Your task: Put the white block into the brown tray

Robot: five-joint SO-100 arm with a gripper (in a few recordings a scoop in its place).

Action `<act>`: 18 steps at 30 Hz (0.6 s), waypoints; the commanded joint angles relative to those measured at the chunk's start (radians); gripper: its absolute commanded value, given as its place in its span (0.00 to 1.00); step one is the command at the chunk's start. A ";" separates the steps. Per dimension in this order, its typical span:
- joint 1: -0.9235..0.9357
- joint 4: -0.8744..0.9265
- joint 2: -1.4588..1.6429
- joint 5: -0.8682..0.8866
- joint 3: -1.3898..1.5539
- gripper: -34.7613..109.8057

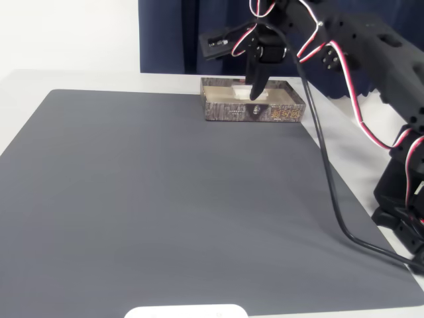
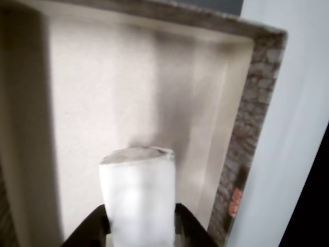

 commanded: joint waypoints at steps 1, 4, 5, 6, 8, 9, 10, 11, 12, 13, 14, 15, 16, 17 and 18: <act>0.009 -0.018 0.006 0.005 -0.048 0.49; 0.014 -0.025 0.003 0.020 -0.058 0.51; 0.014 -0.032 0.002 0.020 -0.061 0.51; 0.014 -0.037 0.000 0.020 -0.067 0.52; 0.012 -0.041 0.000 0.020 -0.074 0.53; 0.011 -0.043 0.002 0.020 -0.077 0.53; 0.009 -0.043 0.005 0.020 -0.078 0.53; 0.006 -0.043 0.011 0.020 -0.078 0.53; 0.003 -0.043 0.018 0.020 -0.078 0.53; -0.002 -0.040 0.028 0.020 -0.078 0.53; -0.006 -0.035 0.040 0.020 -0.078 0.52; -0.012 -0.018 0.054 0.026 -0.074 0.48; -0.018 0.014 0.066 0.051 -0.067 0.41; -0.025 0.044 0.083 0.086 -0.058 0.36; -0.031 0.075 0.101 0.115 -0.044 0.31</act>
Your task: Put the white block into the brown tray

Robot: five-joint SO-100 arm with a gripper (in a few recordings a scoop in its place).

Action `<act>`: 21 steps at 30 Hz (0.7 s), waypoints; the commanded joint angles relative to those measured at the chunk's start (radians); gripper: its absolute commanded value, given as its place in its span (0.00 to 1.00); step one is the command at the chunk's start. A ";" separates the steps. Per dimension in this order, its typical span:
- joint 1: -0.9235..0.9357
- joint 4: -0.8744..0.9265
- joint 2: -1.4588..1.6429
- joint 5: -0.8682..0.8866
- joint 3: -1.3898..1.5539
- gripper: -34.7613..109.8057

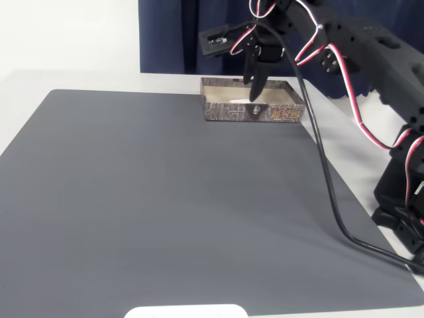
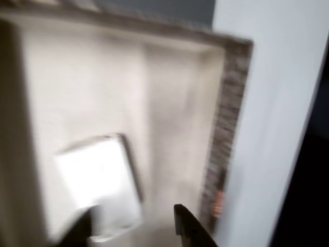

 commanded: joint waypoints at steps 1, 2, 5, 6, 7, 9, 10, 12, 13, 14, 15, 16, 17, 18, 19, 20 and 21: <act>-0.025 0.074 0.127 0.064 0.005 0.29; -0.034 0.083 0.150 0.066 0.025 0.27; -0.074 0.106 0.238 0.069 0.072 0.25; -0.092 0.107 0.282 0.066 0.110 0.24; -0.112 0.107 0.327 0.066 0.146 0.24; -0.153 0.106 0.399 0.057 0.209 0.24; -0.170 0.104 0.431 0.060 0.241 0.24; -0.204 0.104 0.499 0.112 0.325 0.24; -0.222 0.104 0.535 0.166 0.376 0.24; -0.242 0.103 0.574 0.221 0.430 0.24; -0.262 0.103 0.607 0.265 0.479 0.24; -0.284 0.101 0.637 0.304 0.517 0.24; -0.305 0.101 0.667 0.353 0.557 0.24; -0.328 0.101 0.701 0.397 0.601 0.24; -0.350 0.101 0.736 0.451 0.650 0.24; -0.374 0.101 0.776 0.512 0.709 0.24; -0.397 0.100 0.808 0.578 0.761 0.24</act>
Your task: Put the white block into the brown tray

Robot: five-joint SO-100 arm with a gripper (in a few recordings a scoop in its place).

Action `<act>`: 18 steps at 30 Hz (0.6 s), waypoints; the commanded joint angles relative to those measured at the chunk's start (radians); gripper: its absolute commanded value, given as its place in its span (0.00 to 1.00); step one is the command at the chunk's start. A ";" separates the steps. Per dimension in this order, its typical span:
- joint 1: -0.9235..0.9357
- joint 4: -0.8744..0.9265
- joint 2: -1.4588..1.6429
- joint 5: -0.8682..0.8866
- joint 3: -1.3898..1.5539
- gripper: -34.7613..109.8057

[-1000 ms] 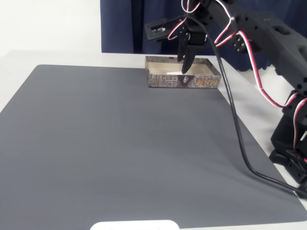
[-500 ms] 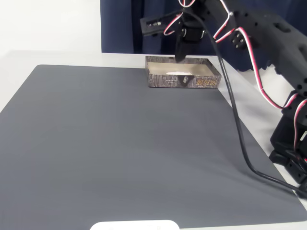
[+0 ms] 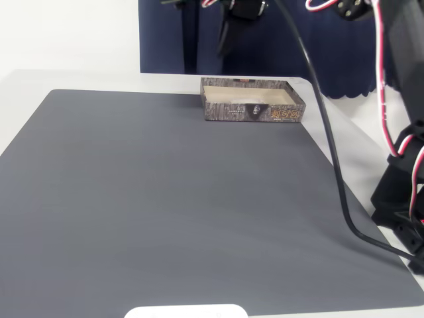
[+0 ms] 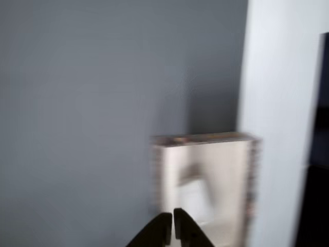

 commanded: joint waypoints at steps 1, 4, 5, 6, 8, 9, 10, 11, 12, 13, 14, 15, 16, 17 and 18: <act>-0.078 0.067 0.170 0.218 0.115 0.24; -0.152 0.064 0.262 0.388 0.252 0.24; -0.178 0.064 0.293 0.430 0.293 0.24; -0.209 0.060 0.325 0.466 0.330 0.24; -0.276 0.043 0.382 0.526 0.399 0.24; -0.313 0.031 0.410 0.549 0.433 0.24; -0.350 0.026 0.433 0.572 0.460 0.24; -0.388 0.026 0.453 0.594 0.488 0.24; -0.425 0.021 0.471 0.611 0.517 0.24; -0.462 0.009 0.491 0.618 0.552 0.24; -0.499 -0.002 0.512 0.629 0.591 0.24; -0.534 -0.023 0.540 0.635 0.640 0.24; -0.569 -0.051 0.568 0.637 0.687 0.24; -0.606 -0.086 0.597 0.637 0.738 0.24; -0.638 -0.121 0.624 0.637 0.788 0.24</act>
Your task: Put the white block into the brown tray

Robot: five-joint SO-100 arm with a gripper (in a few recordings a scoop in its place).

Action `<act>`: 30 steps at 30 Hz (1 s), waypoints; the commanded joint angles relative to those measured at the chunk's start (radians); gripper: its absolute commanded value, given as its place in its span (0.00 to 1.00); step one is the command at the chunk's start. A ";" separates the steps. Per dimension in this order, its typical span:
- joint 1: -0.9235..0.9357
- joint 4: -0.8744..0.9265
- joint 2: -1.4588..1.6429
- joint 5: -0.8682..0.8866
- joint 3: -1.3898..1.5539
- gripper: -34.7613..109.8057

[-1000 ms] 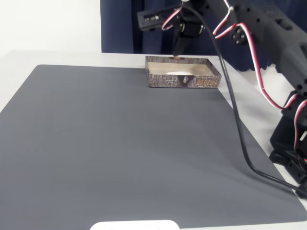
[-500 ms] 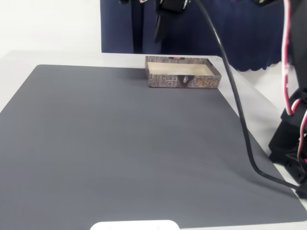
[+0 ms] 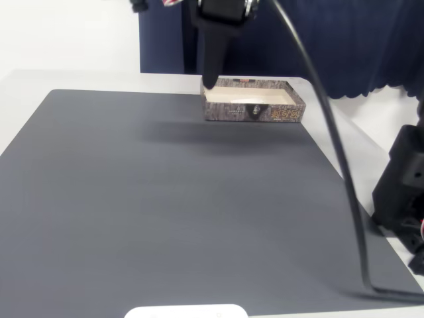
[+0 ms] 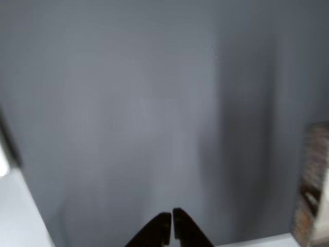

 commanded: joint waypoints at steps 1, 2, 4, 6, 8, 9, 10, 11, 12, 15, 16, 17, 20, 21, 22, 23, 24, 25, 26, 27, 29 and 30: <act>-0.106 -0.083 0.129 0.009 0.101 0.24; -0.132 -0.091 0.146 0.009 0.127 0.24; -0.179 -0.098 0.187 0.009 0.176 0.24; -0.218 -0.098 0.235 0.020 0.229 0.24; -0.245 -0.100 0.287 0.021 0.285 0.24; -0.259 -0.104 0.318 0.021 0.318 0.24; -0.273 -0.114 0.348 0.021 0.351 0.24; -0.287 -0.129 0.379 0.025 0.391 0.24; -0.302 -0.153 0.411 0.037 0.436 0.24; -0.331 -0.301 0.555 0.083 0.649 0.24; -0.331 -0.377 0.615 0.089 0.739 0.24; -0.331 -0.451 0.676 0.109 0.831 0.24; -0.324 -0.554 0.833 0.144 1.026 0.24; -0.321 -0.555 0.877 0.146 1.065 0.24; -0.316 -0.552 0.917 0.146 1.101 0.24; -0.311 -0.552 0.954 0.147 1.137 0.24; -0.308 -0.552 0.989 0.150 1.167 0.24; -0.302 -0.552 1.028 0.150 1.200 0.24; -0.299 -0.552 1.066 0.150 1.230 0.24; -0.295 -0.552 1.108 0.152 1.259 0.24; -0.285 -0.552 1.190 0.153 1.316 0.24; -0.282 -0.552 1.233 0.153 1.344 0.24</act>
